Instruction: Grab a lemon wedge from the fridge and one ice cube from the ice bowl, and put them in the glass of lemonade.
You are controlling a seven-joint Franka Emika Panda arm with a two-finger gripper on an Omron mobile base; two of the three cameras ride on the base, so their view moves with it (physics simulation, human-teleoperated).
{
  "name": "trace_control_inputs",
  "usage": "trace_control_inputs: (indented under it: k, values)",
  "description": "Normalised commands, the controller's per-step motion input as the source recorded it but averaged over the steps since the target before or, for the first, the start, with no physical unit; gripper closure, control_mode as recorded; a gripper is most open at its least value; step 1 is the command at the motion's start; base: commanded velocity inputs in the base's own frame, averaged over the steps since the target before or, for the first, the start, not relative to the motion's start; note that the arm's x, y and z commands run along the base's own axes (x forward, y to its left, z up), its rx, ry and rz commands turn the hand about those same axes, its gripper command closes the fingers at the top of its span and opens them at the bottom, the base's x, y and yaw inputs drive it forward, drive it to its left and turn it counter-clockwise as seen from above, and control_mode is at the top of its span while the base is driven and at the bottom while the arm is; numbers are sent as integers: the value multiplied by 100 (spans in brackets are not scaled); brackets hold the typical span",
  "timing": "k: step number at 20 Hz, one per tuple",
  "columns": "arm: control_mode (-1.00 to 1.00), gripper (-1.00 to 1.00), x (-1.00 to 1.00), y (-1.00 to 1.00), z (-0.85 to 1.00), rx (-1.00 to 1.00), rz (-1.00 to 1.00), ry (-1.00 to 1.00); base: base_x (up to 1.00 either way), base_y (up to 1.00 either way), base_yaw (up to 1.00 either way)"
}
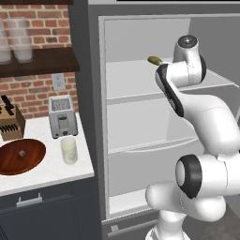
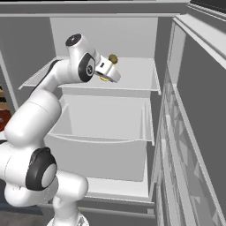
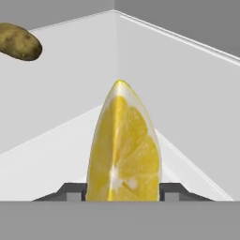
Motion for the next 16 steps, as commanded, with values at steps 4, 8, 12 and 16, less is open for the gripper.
trace_control_inputs:
  k: [4, 8, 12, 16]
  values:
    - [-100, 100, 13, 0, -6, 0, 0, 0, 0, 0, 0]
    - [-100, 100, -11, 0, -17, 0, 0, 1, 0, 0, 0]
    - [-100, 100, -99, 0, -55, 0, 0, 4, 0, 0, 0]
    - [-100, 100, -100, 2, -30, 0, 4, 7, 0, 0, 0]
